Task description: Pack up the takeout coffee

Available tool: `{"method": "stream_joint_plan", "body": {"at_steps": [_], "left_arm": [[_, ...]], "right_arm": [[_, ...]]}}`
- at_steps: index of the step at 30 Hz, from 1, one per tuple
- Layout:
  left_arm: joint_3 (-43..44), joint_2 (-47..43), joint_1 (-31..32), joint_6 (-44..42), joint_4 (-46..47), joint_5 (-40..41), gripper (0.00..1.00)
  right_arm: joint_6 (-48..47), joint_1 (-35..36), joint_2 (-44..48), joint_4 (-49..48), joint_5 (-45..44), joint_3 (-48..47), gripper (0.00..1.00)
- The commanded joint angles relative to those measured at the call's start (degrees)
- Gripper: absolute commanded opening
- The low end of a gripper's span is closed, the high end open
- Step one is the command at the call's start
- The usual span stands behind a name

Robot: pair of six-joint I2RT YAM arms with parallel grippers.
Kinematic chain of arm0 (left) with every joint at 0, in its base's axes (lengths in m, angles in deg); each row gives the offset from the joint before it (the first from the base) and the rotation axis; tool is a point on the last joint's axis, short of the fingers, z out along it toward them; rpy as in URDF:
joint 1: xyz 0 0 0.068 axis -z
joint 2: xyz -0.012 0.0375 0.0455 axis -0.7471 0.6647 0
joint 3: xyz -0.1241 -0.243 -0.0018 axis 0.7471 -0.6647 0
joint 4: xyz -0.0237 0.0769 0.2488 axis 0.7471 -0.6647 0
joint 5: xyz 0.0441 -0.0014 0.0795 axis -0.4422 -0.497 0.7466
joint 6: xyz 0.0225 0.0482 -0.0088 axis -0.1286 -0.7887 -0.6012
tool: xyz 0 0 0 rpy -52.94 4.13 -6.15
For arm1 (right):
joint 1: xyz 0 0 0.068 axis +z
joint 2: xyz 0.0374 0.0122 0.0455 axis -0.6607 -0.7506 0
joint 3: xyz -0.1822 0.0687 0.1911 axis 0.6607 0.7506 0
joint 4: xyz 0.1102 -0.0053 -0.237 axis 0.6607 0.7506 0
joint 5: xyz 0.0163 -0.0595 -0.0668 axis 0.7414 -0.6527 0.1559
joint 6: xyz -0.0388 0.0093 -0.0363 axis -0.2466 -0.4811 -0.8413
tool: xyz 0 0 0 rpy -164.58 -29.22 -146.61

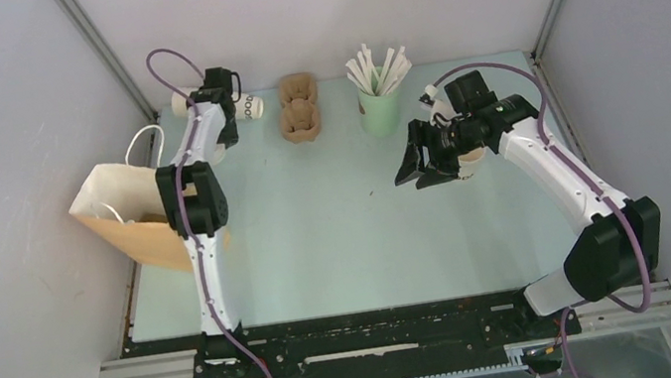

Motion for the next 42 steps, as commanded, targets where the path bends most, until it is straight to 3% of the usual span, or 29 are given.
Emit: {"method": "stream_joint_plan", "body": {"at_steps": [1,10,29,30,33,42], "left_arm": [[4.04,0.53,-0.52,-1.32,1.03,-1.18,0.43],[3.86,0.52,-1.01,-1.76,1.16,-1.16,0.32],[4.08,1.42,-1.6,-3.47,1.68,-3.29,0.27],[4.08,1.42,-1.6,-3.44,1.7,-3.29,0.26],[4.03,1.42,-1.6,-3.56,1.8,-2.89,0.11],[4.11,0.72,-1.6,-4.06,2.02,-2.05,0.09]], "right_arm": [[-1.36,-0.16,-0.18,-0.69,0.99,-1.74,0.68],[-1.23,-0.08,-0.39,-0.82,1.18,-1.79,0.67],[-1.18,0.02,-0.98,-1.04,1.7,-1.81,0.66],[-1.17,0.02,-1.04,-1.06,1.69,-1.77,0.66],[-1.1,0.02,-1.15,-1.15,1.86,-1.76,0.66],[-1.28,-0.07,-1.24,-1.0,1.74,-1.89,0.66]]}}
